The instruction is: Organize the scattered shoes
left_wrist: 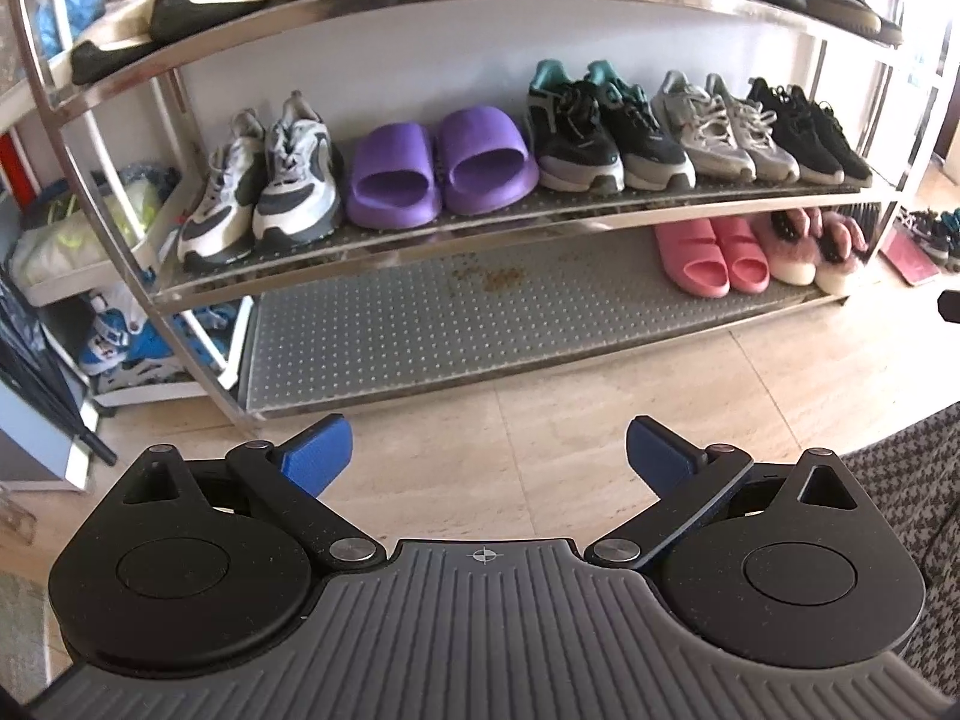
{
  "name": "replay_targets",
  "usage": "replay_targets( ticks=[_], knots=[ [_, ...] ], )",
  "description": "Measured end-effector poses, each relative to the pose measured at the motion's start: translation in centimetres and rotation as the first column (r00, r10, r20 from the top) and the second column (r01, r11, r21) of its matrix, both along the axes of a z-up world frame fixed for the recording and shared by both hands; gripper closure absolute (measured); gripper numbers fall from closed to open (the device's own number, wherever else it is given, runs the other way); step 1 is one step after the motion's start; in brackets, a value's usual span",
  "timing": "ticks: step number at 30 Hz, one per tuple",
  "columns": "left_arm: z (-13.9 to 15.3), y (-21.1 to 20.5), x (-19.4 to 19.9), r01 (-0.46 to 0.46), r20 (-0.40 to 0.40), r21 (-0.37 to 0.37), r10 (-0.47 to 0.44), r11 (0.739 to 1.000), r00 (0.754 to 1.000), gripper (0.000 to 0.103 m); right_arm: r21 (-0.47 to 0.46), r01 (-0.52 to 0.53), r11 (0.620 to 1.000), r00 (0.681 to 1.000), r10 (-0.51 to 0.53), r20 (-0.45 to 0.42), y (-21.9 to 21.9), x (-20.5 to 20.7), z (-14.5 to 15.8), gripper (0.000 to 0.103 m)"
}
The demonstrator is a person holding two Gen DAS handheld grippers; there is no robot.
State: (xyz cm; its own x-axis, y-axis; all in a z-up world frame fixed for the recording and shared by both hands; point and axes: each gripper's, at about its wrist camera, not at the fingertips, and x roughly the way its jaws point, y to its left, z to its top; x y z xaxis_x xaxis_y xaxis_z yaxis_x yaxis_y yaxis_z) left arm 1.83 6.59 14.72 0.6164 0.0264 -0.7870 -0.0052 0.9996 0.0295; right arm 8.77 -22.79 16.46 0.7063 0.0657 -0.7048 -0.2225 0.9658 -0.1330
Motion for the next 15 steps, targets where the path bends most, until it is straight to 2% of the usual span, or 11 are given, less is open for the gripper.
replay_targets(
  ticks=[8, 15],
  knots=[
    [-0.11, 0.11, 0.28, -0.002, -0.008, -0.011, 0.002, 1.000, 1.000, 0.002, -0.004, 0.019, 1.000, 1.000, -0.019, -0.011, -0.20, 0.36, 0.00, 0.005],
    [-0.04, -0.47, 0.44, 0.012, -0.017, -0.020, -0.013, 1.000, 1.000, 0.002, -0.025, 0.052, 0.998, 0.999, -0.052, 0.015, 0.18, -0.21, 0.04, 0.005]
  ],
)
